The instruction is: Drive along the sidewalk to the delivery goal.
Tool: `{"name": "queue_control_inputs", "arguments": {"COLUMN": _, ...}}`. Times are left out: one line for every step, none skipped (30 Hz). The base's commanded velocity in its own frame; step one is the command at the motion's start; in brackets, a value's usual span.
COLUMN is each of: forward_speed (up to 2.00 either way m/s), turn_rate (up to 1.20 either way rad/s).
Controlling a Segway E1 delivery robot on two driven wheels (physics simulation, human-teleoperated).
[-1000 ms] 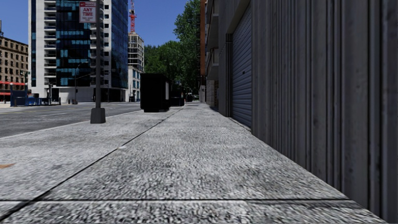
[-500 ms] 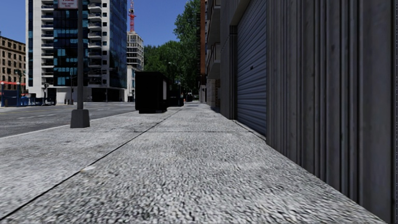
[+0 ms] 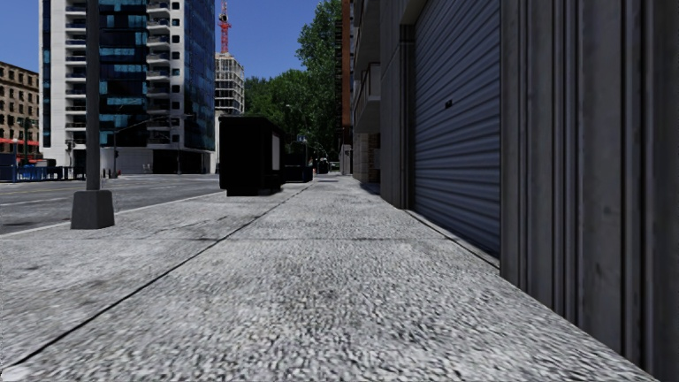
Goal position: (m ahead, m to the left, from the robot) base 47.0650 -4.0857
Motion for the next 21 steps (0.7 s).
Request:
{"name": "queue_control_inputs", "arguments": {"forward_speed": 2.00, "turn_rate": 0.00}}
{"name": "queue_control_inputs", "arguments": {"forward_speed": 2.00, "turn_rate": 0.00}}
{"name": "queue_control_inputs", "arguments": {"forward_speed": 2.00, "turn_rate": 0.00}}
{"name": "queue_control_inputs", "arguments": {"forward_speed": 2.00, "turn_rate": 0.00}}
{"name": "queue_control_inputs", "arguments": {"forward_speed": 2.00, "turn_rate": 0.00}}
{"name": "queue_control_inputs", "arguments": {"forward_speed": 2.00, "turn_rate": 0.00}}
{"name": "queue_control_inputs", "arguments": {"forward_speed": 2.00, "turn_rate": 0.00}}
{"name": "queue_control_inputs", "arguments": {"forward_speed": 2.00, "turn_rate": 0.00}}
{"name": "queue_control_inputs", "arguments": {"forward_speed": 2.00, "turn_rate": 0.00}}
{"name": "queue_control_inputs", "arguments": {"forward_speed": 2.00, "turn_rate": 0.00}}
{"name": "queue_control_inputs", "arguments": {"forward_speed": 2.00, "turn_rate": 0.00}}
{"name": "queue_control_inputs", "arguments": {"forward_speed": 2.00, "turn_rate": 0.00}}
{"name": "queue_control_inputs", "arguments": {"forward_speed": 2.00, "turn_rate": 0.00}}
{"name": "queue_control_inputs", "arguments": {"forward_speed": 2.00, "turn_rate": 0.00}}
{"name": "queue_control_inputs", "arguments": {"forward_speed": 2.00, "turn_rate": 0.00}}
{"name": "queue_control_inputs", "arguments": {"forward_speed": 2.00, "turn_rate": 0.00}}
{"name": "queue_control_inputs", "arguments": {"forward_speed": 2.00, "turn_rate": 0.00}}
{"name": "queue_control_inputs", "arguments": {"forward_speed": 2.00, "turn_rate": 0.00}}
{"name": "queue_control_inputs", "arguments": {"forward_speed": 2.00, "turn_rate": 0.00}}
{"name": "queue_control_inputs", "arguments": {"forward_speed": 2.00, "turn_rate": 0.00}}
{"name": "queue_control_inputs", "arguments": {"forward_speed": 2.00, "turn_rate": 0.00}}
